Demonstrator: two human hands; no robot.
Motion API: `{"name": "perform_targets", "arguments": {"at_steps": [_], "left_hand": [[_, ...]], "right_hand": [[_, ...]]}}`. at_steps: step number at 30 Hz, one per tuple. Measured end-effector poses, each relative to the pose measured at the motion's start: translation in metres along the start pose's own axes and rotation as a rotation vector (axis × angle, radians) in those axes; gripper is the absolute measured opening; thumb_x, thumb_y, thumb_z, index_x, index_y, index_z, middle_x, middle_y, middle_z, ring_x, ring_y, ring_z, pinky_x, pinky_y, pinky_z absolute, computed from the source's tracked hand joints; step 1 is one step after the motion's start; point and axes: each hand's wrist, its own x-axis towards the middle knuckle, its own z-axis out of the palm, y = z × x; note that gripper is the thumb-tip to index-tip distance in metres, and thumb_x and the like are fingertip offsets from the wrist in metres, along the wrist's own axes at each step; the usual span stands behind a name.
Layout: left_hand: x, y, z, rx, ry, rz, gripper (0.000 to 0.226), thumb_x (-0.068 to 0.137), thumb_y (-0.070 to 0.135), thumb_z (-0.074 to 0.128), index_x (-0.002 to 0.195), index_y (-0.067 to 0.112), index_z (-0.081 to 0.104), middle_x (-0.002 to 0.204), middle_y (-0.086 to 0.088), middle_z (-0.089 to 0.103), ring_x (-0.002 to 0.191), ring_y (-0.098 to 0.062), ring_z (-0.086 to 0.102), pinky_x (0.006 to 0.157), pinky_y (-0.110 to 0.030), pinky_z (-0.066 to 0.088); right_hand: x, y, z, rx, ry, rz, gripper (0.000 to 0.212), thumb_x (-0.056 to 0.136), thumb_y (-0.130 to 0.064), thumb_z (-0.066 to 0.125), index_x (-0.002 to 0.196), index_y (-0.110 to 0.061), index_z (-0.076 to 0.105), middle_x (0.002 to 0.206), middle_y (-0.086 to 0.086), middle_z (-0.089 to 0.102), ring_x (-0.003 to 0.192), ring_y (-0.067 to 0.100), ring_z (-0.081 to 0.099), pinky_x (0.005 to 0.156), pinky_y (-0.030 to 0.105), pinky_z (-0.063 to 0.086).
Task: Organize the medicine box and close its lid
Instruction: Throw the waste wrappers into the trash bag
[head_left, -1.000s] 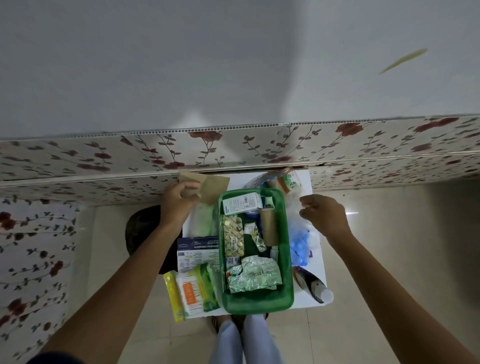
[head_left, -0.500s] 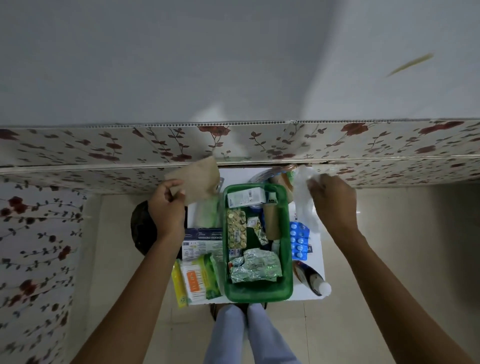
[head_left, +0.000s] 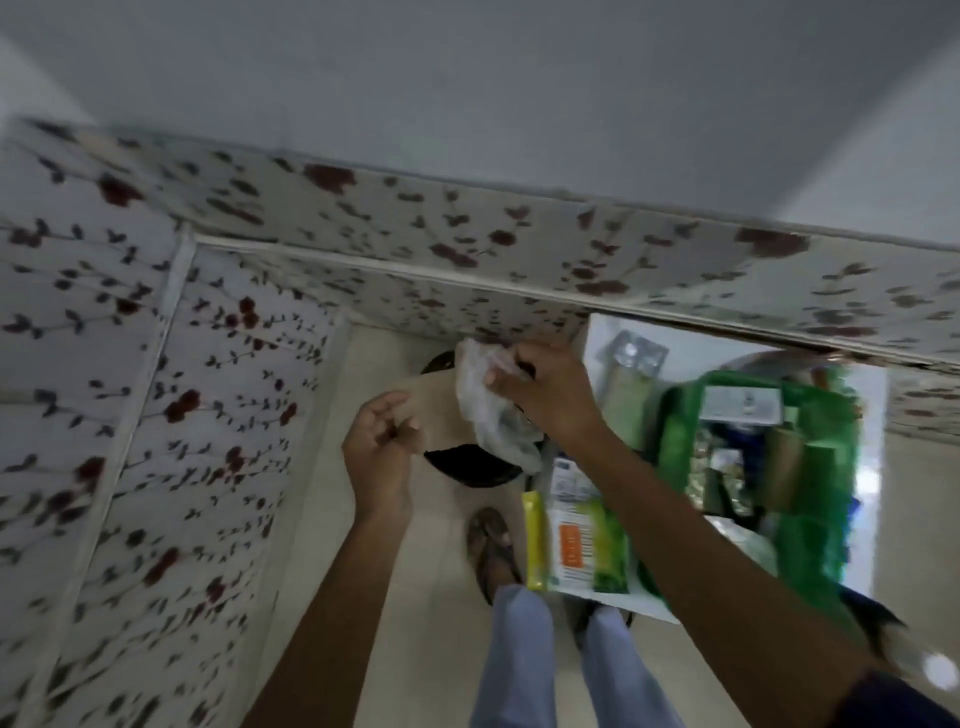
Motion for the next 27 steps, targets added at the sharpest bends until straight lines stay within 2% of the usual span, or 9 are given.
{"name": "perform_targets", "arguments": {"at_steps": [3, 7, 10, 13, 17, 21, 23, 25, 27], "left_hand": [[0.027, -0.013, -0.033, 0.05, -0.036, -0.074, 0.039, 0.077, -0.009, 0.059, 0.084, 0.029, 0.064, 0.09, 0.006, 0.066, 0.074, 0.002, 0.061, 0.062, -0.012, 0.05], [0.072, -0.041, -0.058, 0.138, -0.015, -0.158, 0.035, 0.077, -0.012, 0.055, 0.091, 0.02, 0.063, 0.092, 0.002, 0.063, 0.087, -0.014, 0.057, 0.071, -0.021, 0.048], [0.096, -0.065, -0.062, 0.223, -0.019, -0.234, 0.028, 0.083, -0.002, 0.055, 0.102, 0.018, 0.062, 0.109, -0.001, 0.06, 0.098, -0.017, 0.055, 0.085, -0.032, 0.046], [0.11, -0.091, -0.061, 0.237, -0.056, -0.294, 0.024, 0.086, 0.003, 0.054, 0.104, 0.017, 0.062, 0.111, -0.001, 0.058, 0.094, -0.014, 0.054, 0.081, -0.032, 0.047], [0.116, -0.114, -0.054, 0.243, -0.085, -0.34, 0.023, 0.086, 0.002, 0.052, 0.102, 0.015, 0.063, 0.102, -0.001, 0.059, 0.083, -0.011, 0.055, 0.077, -0.031, 0.048], [0.104, -0.115, -0.042, 0.234, -0.14, -0.374, 0.026, 0.085, 0.001, 0.05, 0.085, 0.023, 0.064, 0.092, 0.0, 0.06, 0.081, -0.011, 0.056, 0.073, -0.029, 0.047], [0.095, -0.105, -0.035, 0.237, -0.162, -0.357, 0.023, 0.085, 0.002, 0.051, 0.087, 0.021, 0.064, 0.095, -0.004, 0.062, 0.086, -0.016, 0.057, 0.074, -0.03, 0.047], [0.08, -0.091, -0.026, 0.24, -0.207, -0.352, 0.02, 0.086, 0.003, 0.051, 0.094, 0.017, 0.064, 0.099, -0.007, 0.064, 0.09, -0.019, 0.06, 0.072, -0.027, 0.049], [0.063, -0.078, -0.016, 0.234, -0.288, -0.332, 0.022, 0.087, 0.004, 0.05, 0.093, 0.02, 0.064, 0.096, -0.003, 0.066, 0.087, -0.017, 0.062, 0.067, -0.022, 0.05]], "right_hand": [[0.031, 0.011, 0.057, -0.1, -0.225, 0.115, 0.022, 0.081, -0.023, 0.065, 0.074, -0.003, 0.059, 0.071, 0.014, 0.056, 0.067, 0.017, 0.048, 0.051, 0.015, 0.032], [0.062, 0.045, 0.118, -0.263, -0.195, 0.145, 0.01, 0.086, -0.017, 0.055, 0.087, -0.008, 0.06, 0.088, 0.014, 0.066, 0.083, 0.026, 0.06, 0.068, 0.031, 0.044], [0.082, 0.083, 0.142, -0.431, -0.145, 0.191, 0.013, 0.085, -0.005, 0.045, 0.08, -0.01, 0.055, 0.081, 0.013, 0.06, 0.078, 0.029, 0.057, 0.06, 0.031, 0.042], [0.099, 0.121, 0.16, -0.671, -0.231, 0.278, 0.017, 0.086, 0.002, 0.044, 0.085, 0.001, 0.06, 0.094, 0.019, 0.066, 0.082, 0.031, 0.06, 0.062, 0.032, 0.043], [0.116, 0.154, 0.18, -0.759, -0.398, 0.371, 0.02, 0.089, -0.001, 0.044, 0.102, 0.004, 0.059, 0.11, 0.021, 0.063, 0.1, 0.033, 0.061, 0.08, 0.035, 0.051], [0.117, 0.151, 0.181, -0.834, -0.596, 0.308, 0.037, 0.092, -0.014, 0.043, 0.126, -0.002, 0.049, 0.131, 0.017, 0.054, 0.122, 0.032, 0.049, 0.103, 0.038, 0.041], [0.111, 0.133, 0.168, -0.798, -0.546, 0.259, 0.036, 0.091, -0.019, 0.044, 0.122, -0.004, 0.054, 0.125, 0.015, 0.059, 0.115, 0.031, 0.055, 0.098, 0.04, 0.045], [0.094, 0.107, 0.14, -0.608, -0.448, 0.258, 0.028, 0.09, -0.015, 0.044, 0.108, -0.002, 0.062, 0.115, 0.016, 0.066, 0.104, 0.032, 0.061, 0.088, 0.036, 0.05], [0.071, 0.079, 0.107, -0.351, -0.324, 0.275, 0.023, 0.088, -0.012, 0.05, 0.105, -0.008, 0.064, 0.114, 0.01, 0.067, 0.105, 0.025, 0.061, 0.087, 0.023, 0.045]]}}
